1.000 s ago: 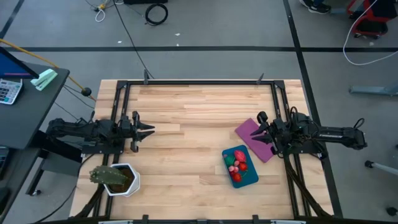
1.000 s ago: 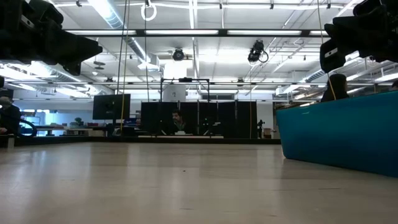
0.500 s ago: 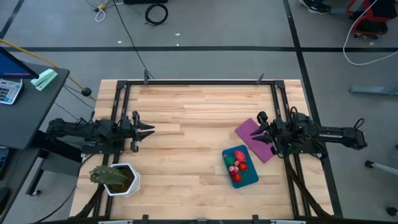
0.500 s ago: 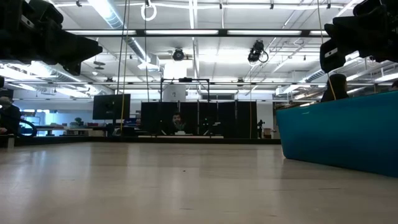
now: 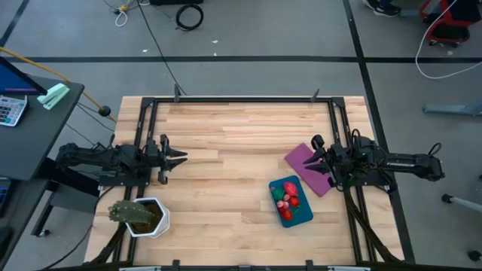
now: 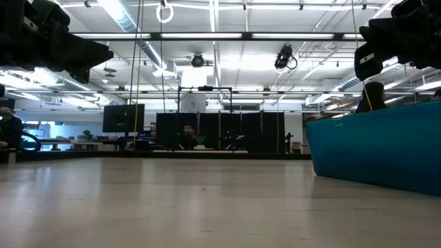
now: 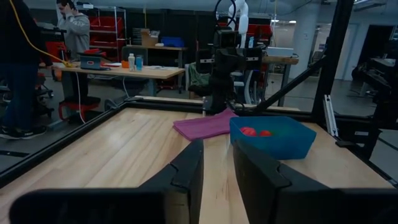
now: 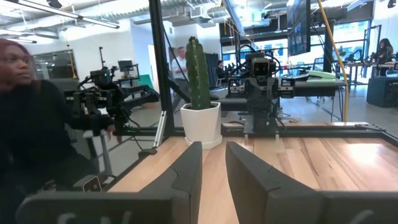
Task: Pick and placing Produce into tupperware
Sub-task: Return to Home Position
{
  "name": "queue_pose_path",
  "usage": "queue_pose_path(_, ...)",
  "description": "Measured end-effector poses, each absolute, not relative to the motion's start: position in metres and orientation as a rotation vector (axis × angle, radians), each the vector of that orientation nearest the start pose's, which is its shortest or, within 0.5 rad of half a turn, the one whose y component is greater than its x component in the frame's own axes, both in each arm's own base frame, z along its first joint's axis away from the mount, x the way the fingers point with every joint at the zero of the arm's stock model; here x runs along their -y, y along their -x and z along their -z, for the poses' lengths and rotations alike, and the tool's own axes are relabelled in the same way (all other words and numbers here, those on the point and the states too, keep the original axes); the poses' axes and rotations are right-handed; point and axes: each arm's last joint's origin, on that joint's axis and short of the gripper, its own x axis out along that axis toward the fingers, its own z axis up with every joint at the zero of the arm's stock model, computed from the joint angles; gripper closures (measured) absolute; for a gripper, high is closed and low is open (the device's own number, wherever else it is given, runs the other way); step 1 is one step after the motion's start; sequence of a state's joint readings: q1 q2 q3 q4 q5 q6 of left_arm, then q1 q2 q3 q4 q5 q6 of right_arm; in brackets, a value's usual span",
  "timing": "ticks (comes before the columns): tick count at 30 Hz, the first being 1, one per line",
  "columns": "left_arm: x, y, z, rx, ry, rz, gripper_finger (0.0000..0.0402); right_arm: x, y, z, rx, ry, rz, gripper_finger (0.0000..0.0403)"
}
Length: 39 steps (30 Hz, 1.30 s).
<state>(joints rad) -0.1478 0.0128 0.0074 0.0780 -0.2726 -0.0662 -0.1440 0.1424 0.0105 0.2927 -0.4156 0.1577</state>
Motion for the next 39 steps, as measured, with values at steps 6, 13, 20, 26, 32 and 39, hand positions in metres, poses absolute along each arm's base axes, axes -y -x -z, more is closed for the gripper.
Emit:
queue_pose_path(6,0.0065,-0.0968,-0.1725,0.076,0.082,-0.122,0.0304,0.0031,-0.1030,-0.1833,0.134,-0.112,-0.283,0.0323)
queue_pose_path(13,0.0065,-0.0968,-0.1725,0.076,0.081,-0.122,0.0311,0.0031,-0.1031,-0.1833,0.133,-0.112,-0.283,0.0323)
queue_pose_path(20,0.0065,-0.0968,-0.1725,0.076,0.082,-0.122,0.0306,0.0031,-0.1031,-0.1833,0.133,-0.112,-0.283,0.0323)
queue_pose_path(26,0.0065,-0.0968,-0.1726,0.076,0.081,-0.122,0.0304,0.0031,-0.1030,-0.1833,0.134,-0.112,-0.283,0.0323)
queue_pose_path(32,0.0065,-0.0968,-0.1725,0.076,0.082,-0.122,0.0311,0.0031,-0.1031,-0.1833,0.133,-0.112,-0.283,0.0323)
queue_pose_path(39,0.0065,-0.0968,-0.1725,0.076,0.081,-0.122,0.0307,0.0031,-0.1031,-0.1833,0.133,-0.112,-0.283,0.0323)
